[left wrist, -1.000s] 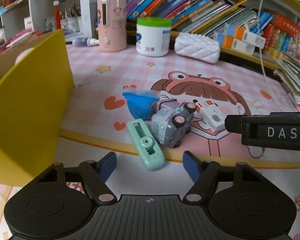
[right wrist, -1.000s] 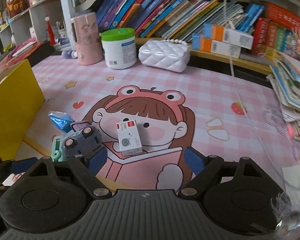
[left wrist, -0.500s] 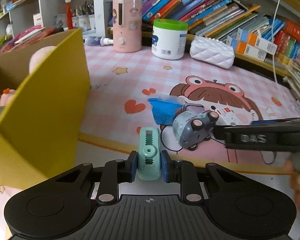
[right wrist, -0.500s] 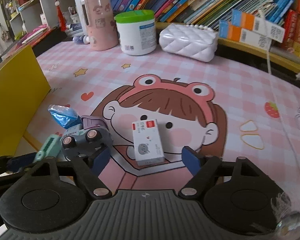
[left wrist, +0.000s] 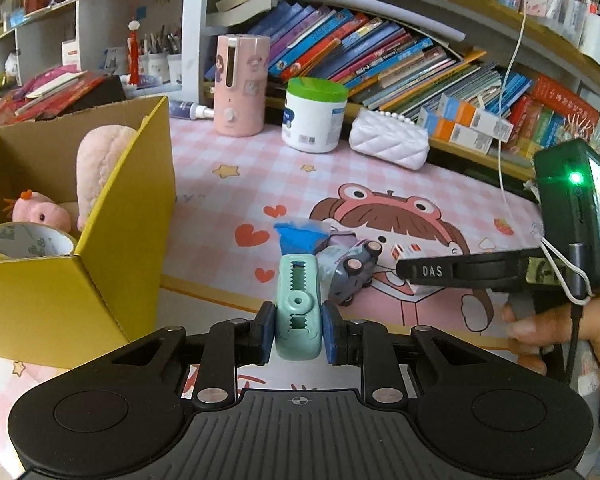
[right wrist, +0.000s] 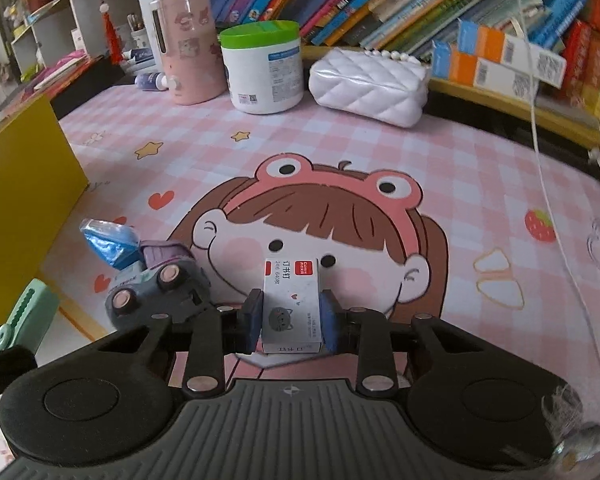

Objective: Organize objects
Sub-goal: 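Lift the green clip with the left gripper while the right gripper lifts the white box, then carry the green clip in the left gripper and white box in the right over the yellow box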

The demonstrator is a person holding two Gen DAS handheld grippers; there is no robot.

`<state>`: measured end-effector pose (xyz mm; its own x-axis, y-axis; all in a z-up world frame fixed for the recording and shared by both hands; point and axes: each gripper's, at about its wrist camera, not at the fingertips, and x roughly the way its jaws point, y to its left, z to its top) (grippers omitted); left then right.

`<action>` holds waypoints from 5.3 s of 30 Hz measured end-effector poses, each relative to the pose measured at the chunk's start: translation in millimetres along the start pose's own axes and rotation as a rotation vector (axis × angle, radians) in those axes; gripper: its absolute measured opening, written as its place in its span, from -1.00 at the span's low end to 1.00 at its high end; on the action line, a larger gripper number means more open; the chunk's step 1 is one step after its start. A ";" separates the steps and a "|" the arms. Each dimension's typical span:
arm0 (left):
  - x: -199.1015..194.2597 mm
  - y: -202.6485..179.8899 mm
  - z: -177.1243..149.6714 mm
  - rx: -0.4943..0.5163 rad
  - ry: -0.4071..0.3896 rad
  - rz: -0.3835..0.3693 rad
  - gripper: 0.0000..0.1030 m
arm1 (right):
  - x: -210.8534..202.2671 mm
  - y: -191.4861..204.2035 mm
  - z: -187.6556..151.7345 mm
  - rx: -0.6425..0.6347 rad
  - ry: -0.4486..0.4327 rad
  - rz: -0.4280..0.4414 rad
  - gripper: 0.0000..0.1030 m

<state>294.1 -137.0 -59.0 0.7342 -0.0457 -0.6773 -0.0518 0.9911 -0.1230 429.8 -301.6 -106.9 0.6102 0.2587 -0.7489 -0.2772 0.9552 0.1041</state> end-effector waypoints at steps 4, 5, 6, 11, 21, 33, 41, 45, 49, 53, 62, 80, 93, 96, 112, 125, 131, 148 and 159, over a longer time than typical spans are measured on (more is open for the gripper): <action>-6.8 -0.8 -0.7 -0.007 -0.013 -0.009 -0.56 | -15.7 0.8 -9.2 0.012 -0.004 0.009 -0.46; -8.3 -0.7 -1.1 -0.008 -0.015 -0.011 -0.56 | -19.1 1.0 -12.0 0.012 -0.004 0.011 -0.46; -8.8 -0.5 -1.4 -0.009 -0.016 -0.012 -0.56 | -21.8 1.7 -15.2 0.003 -0.005 0.012 -0.46; -12.2 0.4 -3.6 -0.013 -0.017 -0.006 -0.56 | -20.4 4.6 -22.8 -0.040 -0.010 -0.017 -0.45; -26.5 7.9 -4.9 -0.031 -0.038 0.022 -0.56 | -20.3 3.0 -23.7 -0.040 -0.041 -0.023 -0.45; -28.5 10.6 -8.2 -0.039 -0.034 0.029 -0.56 | -20.8 5.2 -25.9 -0.052 -0.064 -0.009 -0.45; -29.1 10.7 -6.0 -0.035 -0.041 0.021 -0.56 | -22.1 6.8 -25.2 -0.030 -0.045 -0.015 -0.46; -28.5 10.6 -6.5 -0.032 -0.037 0.003 -0.56 | -35.2 7.3 -29.2 0.023 -0.033 -0.021 -0.46; -35.3 11.1 -7.0 -0.024 -0.053 -0.025 -0.56 | -58.7 12.1 -35.7 0.059 -0.034 -0.027 -0.46; -48.3 15.7 -11.5 -0.025 -0.070 -0.050 -0.56 | -85.2 19.7 -43.0 0.121 -0.030 -0.032 -0.46; -83.0 47.1 -30.8 -0.040 -0.083 -0.106 -0.56 | -142.7 68.4 -67.9 0.095 -0.092 -0.050 -0.46; -158.9 149.1 -80.6 -0.064 -0.067 -0.090 -0.56 | -175.7 206.7 -137.4 0.009 -0.043 -0.013 -0.46; -208.2 207.5 -111.3 -0.067 -0.097 -0.036 -0.56 | -184.3 282.7 -166.8 -0.007 -0.032 0.044 -0.46; -218.1 218.7 -114.5 -0.078 -0.109 -0.023 -0.56 | -186.5 298.1 -169.0 -0.025 -0.034 0.057 -0.46; -225.8 236.7 -106.6 -0.110 -0.155 -0.015 -0.56 | -189.6 320.8 -162.8 -0.072 -0.046 0.063 -0.46; -196.4 233.8 -35.2 -0.090 -0.263 -0.001 -0.56 | -171.6 303.9 -73.3 -0.036 -0.224 0.050 -0.46; -168.2 229.8 -4.4 -0.087 -0.281 0.026 -0.56 | -147.2 299.7 -25.4 -0.067 -0.264 0.060 -0.46; -80.7 223.9 25.5 -0.067 -0.176 0.145 -0.56 | -55.5 293.3 28.2 -0.268 -0.181 0.071 -0.45; -50.8 218.7 27.7 -0.029 -0.110 0.189 -0.55 | -21.3 298.7 33.1 -0.403 -0.107 0.089 -0.45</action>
<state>264.3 85.5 -31.4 0.7792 0.1557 -0.6072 -0.2137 0.9766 -0.0239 358.5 -17.0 -38.1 0.6384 0.3717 -0.6739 -0.5876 0.8010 -0.1148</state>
